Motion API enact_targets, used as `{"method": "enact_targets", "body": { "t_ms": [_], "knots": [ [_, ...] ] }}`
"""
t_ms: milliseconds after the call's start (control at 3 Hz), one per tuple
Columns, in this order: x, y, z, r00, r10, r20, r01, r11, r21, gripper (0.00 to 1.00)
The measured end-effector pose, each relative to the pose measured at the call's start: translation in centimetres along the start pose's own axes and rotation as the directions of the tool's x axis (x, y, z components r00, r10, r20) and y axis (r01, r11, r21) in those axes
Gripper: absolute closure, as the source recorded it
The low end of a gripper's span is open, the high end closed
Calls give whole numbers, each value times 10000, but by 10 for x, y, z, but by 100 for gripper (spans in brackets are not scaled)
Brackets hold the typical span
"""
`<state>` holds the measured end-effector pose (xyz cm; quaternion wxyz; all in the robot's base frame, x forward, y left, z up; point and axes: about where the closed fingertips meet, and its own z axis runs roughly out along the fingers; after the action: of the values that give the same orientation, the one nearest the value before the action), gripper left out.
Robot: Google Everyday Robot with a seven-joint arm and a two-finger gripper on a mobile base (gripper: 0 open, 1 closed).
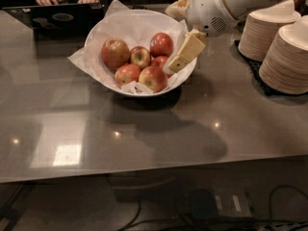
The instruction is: Pick apple from white bowl
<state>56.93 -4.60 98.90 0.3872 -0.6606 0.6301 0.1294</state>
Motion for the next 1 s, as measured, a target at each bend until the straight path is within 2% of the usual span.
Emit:
{"method": "enact_targets", "body": {
  "t_ms": [333, 667, 1000],
  "knots": [
    [-1, 0, 1, 10000, -11, 22, 11, 10000, -14, 2],
    [-1, 0, 1, 10000, -12, 26, 12, 10000, -13, 0],
    [-3, -11, 25, 9980, -111, 620, 105, 9999, 105, 0]
  ]
}}
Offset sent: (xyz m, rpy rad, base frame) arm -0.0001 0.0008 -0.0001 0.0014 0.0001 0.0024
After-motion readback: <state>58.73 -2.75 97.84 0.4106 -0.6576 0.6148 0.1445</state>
